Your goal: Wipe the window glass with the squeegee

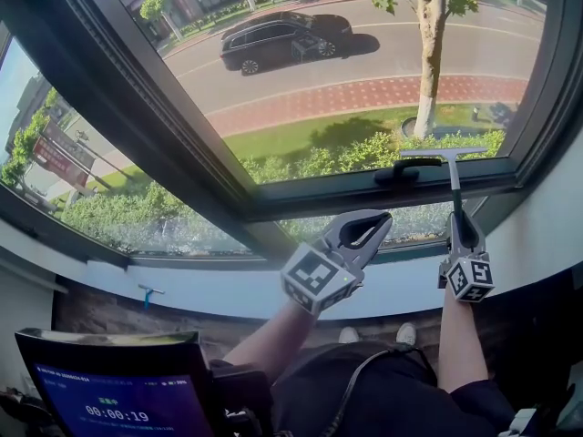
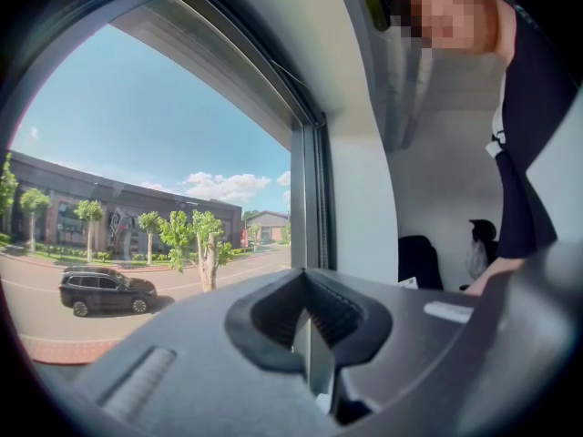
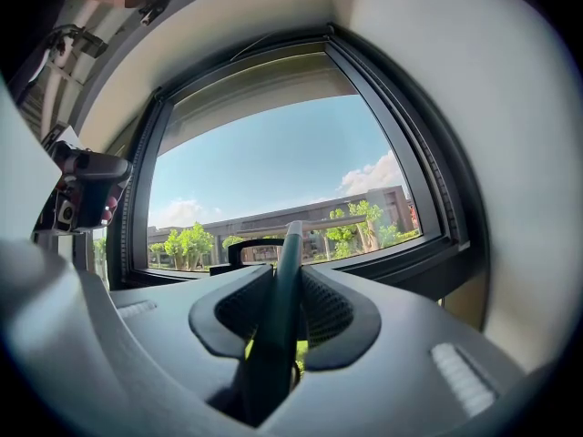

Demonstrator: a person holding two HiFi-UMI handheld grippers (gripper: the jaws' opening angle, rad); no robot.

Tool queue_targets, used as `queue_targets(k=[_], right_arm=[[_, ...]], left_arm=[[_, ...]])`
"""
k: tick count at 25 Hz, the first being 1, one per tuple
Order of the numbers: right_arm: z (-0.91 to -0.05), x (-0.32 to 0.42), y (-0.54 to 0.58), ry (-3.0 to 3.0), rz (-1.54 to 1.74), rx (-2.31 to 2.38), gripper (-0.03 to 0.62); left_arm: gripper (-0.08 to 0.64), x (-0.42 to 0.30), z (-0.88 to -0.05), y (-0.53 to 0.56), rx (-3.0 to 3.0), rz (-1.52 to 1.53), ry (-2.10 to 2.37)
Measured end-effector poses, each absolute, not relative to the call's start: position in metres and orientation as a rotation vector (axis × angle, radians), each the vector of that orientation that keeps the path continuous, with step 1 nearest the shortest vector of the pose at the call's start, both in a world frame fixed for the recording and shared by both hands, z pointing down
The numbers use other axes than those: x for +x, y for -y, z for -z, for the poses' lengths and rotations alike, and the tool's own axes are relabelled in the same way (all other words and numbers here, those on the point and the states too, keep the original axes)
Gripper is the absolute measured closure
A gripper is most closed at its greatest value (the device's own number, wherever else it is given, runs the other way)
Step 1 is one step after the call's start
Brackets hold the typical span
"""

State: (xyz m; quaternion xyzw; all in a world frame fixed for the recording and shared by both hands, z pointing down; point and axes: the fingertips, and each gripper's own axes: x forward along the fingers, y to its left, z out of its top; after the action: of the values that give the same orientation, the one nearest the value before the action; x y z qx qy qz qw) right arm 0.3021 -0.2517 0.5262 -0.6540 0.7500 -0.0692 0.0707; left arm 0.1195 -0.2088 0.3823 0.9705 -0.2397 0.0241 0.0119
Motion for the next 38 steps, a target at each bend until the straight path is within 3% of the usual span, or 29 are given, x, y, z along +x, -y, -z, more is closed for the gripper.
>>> queue_targets(k=[22,33,38], right_arm=[[-0.532,0.312,0.246,-2.267,0.234,-1.977,0.494],[-0.409,0.311,0.242,-2.172,-0.066,-1.875,0.494],[-0.371,0.253,0.227,-2.187,-0.223,-1.752,0.494]], left_arm=[[0.557,0.107,-0.385,0.211,3.027,-0.02,0.793],[0.557,0.105,-0.38,0.218,3.038,0.003,0.815],[0.557,0.06,-0.391,0.189,3.028,0.036,0.869]])
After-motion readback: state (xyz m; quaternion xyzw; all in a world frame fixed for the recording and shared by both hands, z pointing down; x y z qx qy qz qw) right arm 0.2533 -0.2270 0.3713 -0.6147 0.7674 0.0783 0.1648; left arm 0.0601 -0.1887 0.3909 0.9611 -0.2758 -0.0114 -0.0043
